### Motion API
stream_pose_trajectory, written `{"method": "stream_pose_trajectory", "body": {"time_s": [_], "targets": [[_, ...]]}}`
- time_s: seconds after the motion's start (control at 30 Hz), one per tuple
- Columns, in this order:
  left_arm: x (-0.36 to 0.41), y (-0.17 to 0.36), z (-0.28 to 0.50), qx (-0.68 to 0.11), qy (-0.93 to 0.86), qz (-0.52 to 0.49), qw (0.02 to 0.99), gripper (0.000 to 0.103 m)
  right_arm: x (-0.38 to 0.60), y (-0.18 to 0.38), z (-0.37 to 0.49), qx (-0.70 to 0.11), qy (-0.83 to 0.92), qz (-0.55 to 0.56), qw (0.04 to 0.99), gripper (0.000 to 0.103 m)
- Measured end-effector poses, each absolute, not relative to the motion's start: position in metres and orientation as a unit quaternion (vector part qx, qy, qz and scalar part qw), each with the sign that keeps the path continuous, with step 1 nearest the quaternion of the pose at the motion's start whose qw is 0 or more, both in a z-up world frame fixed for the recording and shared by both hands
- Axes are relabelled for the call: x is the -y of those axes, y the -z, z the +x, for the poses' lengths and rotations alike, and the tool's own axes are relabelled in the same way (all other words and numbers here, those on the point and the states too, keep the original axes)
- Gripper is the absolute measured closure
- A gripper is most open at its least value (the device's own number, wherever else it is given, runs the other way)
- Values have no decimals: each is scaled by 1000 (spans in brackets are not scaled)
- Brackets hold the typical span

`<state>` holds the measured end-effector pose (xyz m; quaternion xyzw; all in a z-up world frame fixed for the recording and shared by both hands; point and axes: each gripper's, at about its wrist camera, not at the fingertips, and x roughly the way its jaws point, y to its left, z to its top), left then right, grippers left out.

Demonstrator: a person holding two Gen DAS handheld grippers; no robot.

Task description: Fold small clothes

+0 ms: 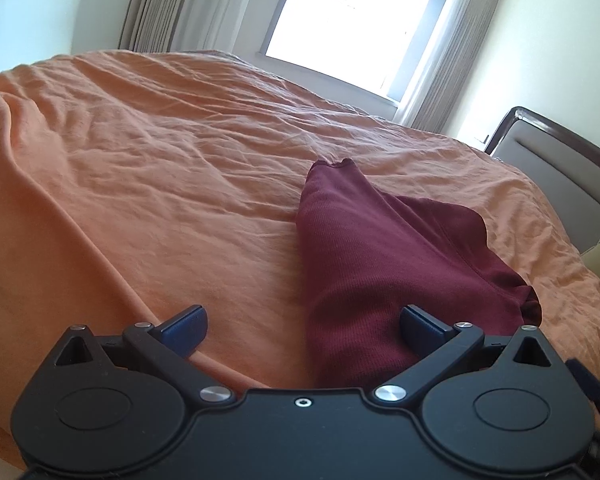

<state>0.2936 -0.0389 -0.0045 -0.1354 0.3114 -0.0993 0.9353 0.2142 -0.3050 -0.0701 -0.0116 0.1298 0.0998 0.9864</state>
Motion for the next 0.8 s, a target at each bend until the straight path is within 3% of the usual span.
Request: {"method": "stream_pose_trajectory", "body": {"time_s": [0.1,0.13,0.17,0.23,0.67,0.7,0.77,0.8], "targets": [[39,1,293,-311,92,-128,937,1,289,70,219,-124,-98,-41,987,55],[39,0,293,-312,92,-127,937,1,286,70,221,-123,-98,-43,987,72],[39,-1,293,-313,92,-127,937,1,284,69,224,-124,-99,-44,986,82],[39,-2,291,-313,90,-126,937,1,282,65,224,-116,-89,-50,988,91],[36,2,289,-319,91,-115,936,1,306,75,207,-146,-61,-17,987,92],[36,4,290,-323,90,-113,935,1,311,73,206,-146,-57,-10,988,90],[35,6,291,-327,89,-113,934,1,321,68,206,-142,-50,2,989,75],[34,6,291,-326,90,-112,934,1,326,65,206,-137,-48,10,989,59]]}}
